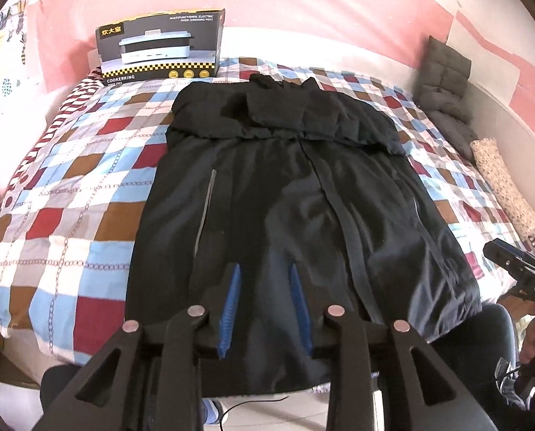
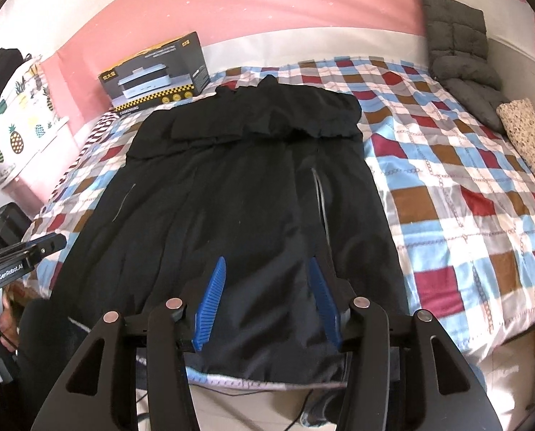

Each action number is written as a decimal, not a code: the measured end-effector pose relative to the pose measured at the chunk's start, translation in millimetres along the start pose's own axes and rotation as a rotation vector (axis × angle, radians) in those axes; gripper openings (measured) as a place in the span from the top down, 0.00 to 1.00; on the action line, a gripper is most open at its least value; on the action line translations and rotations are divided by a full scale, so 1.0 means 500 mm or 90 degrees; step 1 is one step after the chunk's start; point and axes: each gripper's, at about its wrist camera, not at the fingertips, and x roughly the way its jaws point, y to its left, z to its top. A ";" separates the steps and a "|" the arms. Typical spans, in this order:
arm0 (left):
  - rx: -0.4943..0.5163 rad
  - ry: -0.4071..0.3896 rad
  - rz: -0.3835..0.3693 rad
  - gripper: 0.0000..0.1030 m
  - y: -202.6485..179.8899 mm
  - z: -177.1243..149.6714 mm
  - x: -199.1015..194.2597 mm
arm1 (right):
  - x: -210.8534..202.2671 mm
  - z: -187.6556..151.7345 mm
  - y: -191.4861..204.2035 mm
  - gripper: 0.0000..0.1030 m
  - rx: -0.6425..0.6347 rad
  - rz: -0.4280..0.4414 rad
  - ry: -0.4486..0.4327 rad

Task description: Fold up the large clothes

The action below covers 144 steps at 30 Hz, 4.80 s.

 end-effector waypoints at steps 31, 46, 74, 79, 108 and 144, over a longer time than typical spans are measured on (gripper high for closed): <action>-0.032 -0.003 0.037 0.53 0.040 -0.045 -0.030 | -0.046 -0.049 -0.070 0.35 0.051 -0.014 -0.018; -0.076 0.084 0.102 0.51 0.155 -0.070 0.088 | 0.060 -0.070 -0.213 0.34 0.139 -0.041 0.082; -0.162 0.139 -0.010 0.31 0.221 -0.118 0.156 | 0.157 -0.129 -0.294 0.30 0.280 0.119 0.229; -0.147 0.141 0.001 0.25 0.209 -0.116 0.168 | 0.174 -0.119 -0.281 0.31 0.273 0.092 0.225; -0.181 0.025 -0.080 0.85 0.232 -0.049 -0.007 | 0.031 -0.074 -0.264 0.85 0.279 0.197 0.133; -0.204 -0.185 -0.119 0.85 0.249 0.439 0.057 | 0.118 0.425 -0.308 0.85 0.307 0.283 -0.072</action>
